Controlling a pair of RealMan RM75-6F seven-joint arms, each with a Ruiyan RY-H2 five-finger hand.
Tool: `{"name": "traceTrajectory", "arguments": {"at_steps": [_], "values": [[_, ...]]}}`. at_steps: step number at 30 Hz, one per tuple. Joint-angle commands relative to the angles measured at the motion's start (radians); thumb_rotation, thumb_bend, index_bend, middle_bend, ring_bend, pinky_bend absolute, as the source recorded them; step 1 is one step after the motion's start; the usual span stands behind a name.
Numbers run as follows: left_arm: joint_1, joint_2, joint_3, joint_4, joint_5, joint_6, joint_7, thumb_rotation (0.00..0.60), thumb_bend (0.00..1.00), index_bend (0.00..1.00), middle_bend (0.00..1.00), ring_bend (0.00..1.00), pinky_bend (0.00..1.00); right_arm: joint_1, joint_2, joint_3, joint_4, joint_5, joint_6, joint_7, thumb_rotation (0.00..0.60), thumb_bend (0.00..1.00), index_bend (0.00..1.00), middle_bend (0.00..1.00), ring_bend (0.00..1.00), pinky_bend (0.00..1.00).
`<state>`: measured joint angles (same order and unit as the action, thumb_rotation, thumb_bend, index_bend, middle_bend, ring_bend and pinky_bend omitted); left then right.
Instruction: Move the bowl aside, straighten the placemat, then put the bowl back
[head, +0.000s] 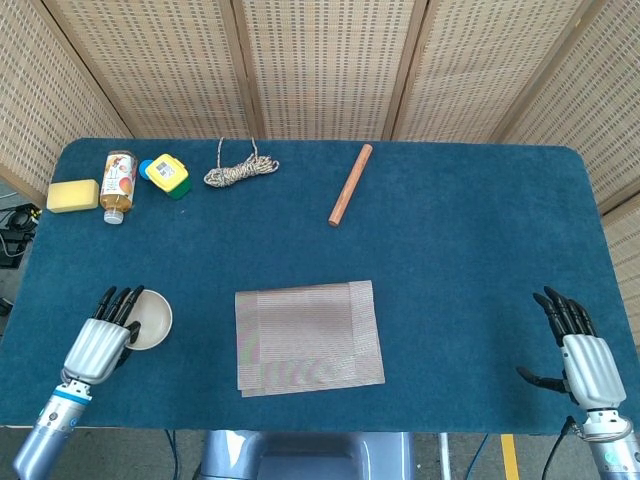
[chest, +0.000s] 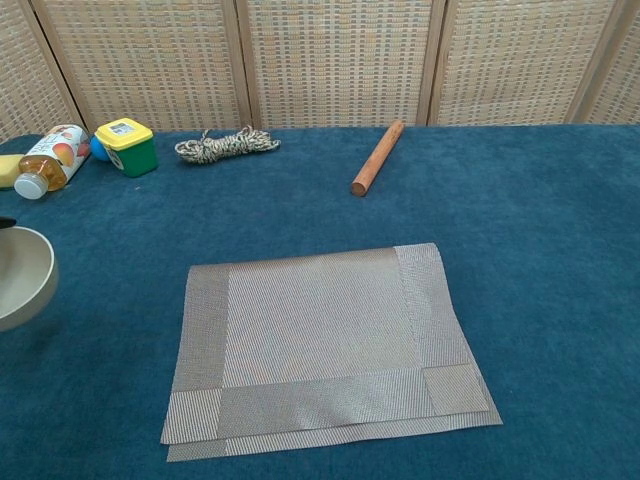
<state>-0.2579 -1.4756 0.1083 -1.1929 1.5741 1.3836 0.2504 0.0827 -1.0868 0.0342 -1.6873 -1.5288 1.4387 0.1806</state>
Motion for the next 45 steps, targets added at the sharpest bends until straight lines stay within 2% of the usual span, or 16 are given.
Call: {"name": "traceTrajectory", "arguments": {"at_steps": [1, 6, 14, 20, 25, 27, 31, 35, 41, 45], "values": [[0.007, 0.001, 0.004, 0.015, -0.009, -0.014, 0.004, 0.600, 0.45, 0.58, 0.00, 0.00, 0.00, 0.000, -0.001, -0.001, -0.001, -0.001, 0.001, -0.001, 0.600, 0.13, 0.00, 0.00, 0.00, 0.00], [0.016, -0.004, 0.004, 0.041, -0.024, -0.039, -0.001, 0.600, 0.40, 0.52, 0.00, 0.00, 0.00, -0.001, -0.003, -0.003, -0.003, -0.003, 0.000, -0.008, 0.600, 0.13, 0.00, 0.00, 0.00, 0.00], [0.024, 0.003, 0.000, 0.049, -0.035, -0.057, -0.014, 0.600, 0.16, 0.30, 0.00, 0.00, 0.00, -0.001, -0.006, -0.003, -0.004, -0.003, 0.001, -0.017, 0.600, 0.13, 0.00, 0.00, 0.00, 0.00], [0.032, 0.060, -0.021, -0.020, -0.014, 0.008, -0.076, 0.600, 0.08, 0.18, 0.00, 0.00, 0.00, -0.001, -0.007, -0.004, -0.004, -0.004, 0.003, -0.018, 0.600, 0.13, 0.00, 0.00, 0.00, 0.00], [0.034, 0.128, -0.042, -0.115, 0.013, 0.072, -0.115, 0.600, 0.07, 0.10, 0.00, 0.00, 0.00, -0.002, -0.006, -0.004, -0.005, -0.005, 0.004, -0.017, 0.600, 0.13, 0.00, 0.00, 0.00, 0.00], [0.034, 0.149, -0.052, -0.155, 0.025, 0.096, -0.114, 0.600, 0.08, 0.10, 0.00, 0.00, 0.00, -0.002, -0.006, -0.004, -0.005, -0.006, 0.005, -0.017, 0.600, 0.13, 0.00, 0.00, 0.00, 0.00], [0.022, 0.167, -0.068, -0.251, 0.060, 0.124, -0.105, 0.600, 0.10, 0.17, 0.00, 0.00, 0.00, -0.002, -0.005, -0.005, -0.006, -0.008, 0.005, -0.018, 0.600, 0.13, 0.00, 0.00, 0.00, 0.00], [-0.002, 0.156, -0.063, -0.339, 0.099, 0.095, -0.038, 0.600, 0.10, 0.19, 0.00, 0.00, 0.00, -0.002, -0.004, -0.005, -0.007, -0.006, 0.004, -0.017, 0.600, 0.13, 0.00, 0.00, 0.00, 0.00], [-0.044, 0.069, -0.053, -0.442, 0.121, -0.011, 0.129, 0.600, 0.11, 0.36, 0.00, 0.00, 0.00, -0.001, 0.004, 0.000, -0.005, 0.006, -0.001, 0.002, 0.600, 0.13, 0.00, 0.00, 0.00, 0.00], [-0.063, -0.005, -0.060, -0.458, 0.099, -0.077, 0.229, 0.600, 0.11, 0.41, 0.00, 0.00, 0.00, -0.001, 0.010, 0.005, -0.004, 0.010, 0.000, 0.018, 0.600, 0.13, 0.00, 0.00, 0.00, 0.00]]}}
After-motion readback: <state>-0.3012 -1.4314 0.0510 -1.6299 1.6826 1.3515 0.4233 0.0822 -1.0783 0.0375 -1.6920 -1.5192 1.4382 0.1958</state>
